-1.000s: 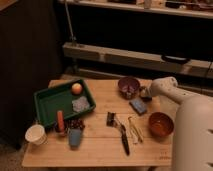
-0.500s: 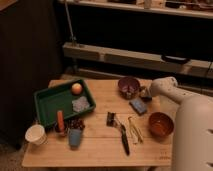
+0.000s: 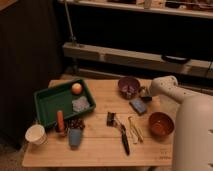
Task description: Place eraser in red bowl
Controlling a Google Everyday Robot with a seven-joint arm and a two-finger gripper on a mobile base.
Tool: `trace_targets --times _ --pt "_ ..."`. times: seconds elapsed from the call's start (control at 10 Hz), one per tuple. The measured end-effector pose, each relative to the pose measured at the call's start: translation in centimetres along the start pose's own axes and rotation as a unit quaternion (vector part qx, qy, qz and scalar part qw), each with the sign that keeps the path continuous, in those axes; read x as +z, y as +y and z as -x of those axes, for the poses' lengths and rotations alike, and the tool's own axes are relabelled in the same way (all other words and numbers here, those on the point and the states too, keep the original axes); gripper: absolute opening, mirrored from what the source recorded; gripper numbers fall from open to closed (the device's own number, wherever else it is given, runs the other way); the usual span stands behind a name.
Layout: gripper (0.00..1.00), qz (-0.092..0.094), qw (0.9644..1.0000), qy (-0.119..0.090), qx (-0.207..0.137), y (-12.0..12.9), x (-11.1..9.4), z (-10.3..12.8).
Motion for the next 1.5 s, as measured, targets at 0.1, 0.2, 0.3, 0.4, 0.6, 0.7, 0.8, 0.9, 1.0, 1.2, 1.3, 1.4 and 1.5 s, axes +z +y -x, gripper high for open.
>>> trace_targets --times 0.1,0.2,0.3,0.4,0.6,0.7,0.8,0.9,1.0,1.2,1.3,1.4,1.5 --pt "0.08 0.001 1.0 0.0 0.0 0.1 0.0 0.1" --pt "0.08 0.0 1.0 0.0 0.0 0.1 0.0 0.1" --pt "0.08 0.0 1.0 -0.001 0.0 0.0 -0.1 0.0" --pt "0.08 -0.001 1.0 -0.003 -0.003 0.1 -0.1 0.1" --pt "0.08 -0.019 0.9995 -0.025 -0.008 -0.5 -1.7 0.6" --pt "0.08 -0.025 0.9989 -0.038 -0.01 -0.7 -2.9 1.2" --pt "0.08 -0.033 0.9979 -0.054 -0.012 -1.0 -4.9 2.1" --pt "0.08 -0.04 0.9969 -0.066 -0.012 -1.5 -7.2 3.0" --pt "0.08 -0.041 0.9964 -0.073 -0.012 -1.8 -8.7 3.6" --pt "0.08 -0.02 0.9968 -0.078 -0.004 -2.6 -11.5 4.0" --pt "0.08 0.001 0.9973 -0.074 -0.001 -2.9 -12.8 3.2" --pt "0.08 0.018 0.9976 -0.067 0.0 -2.8 -13.5 1.9" --pt "0.08 0.034 0.9974 -0.064 0.0 -2.1 -13.9 0.5"
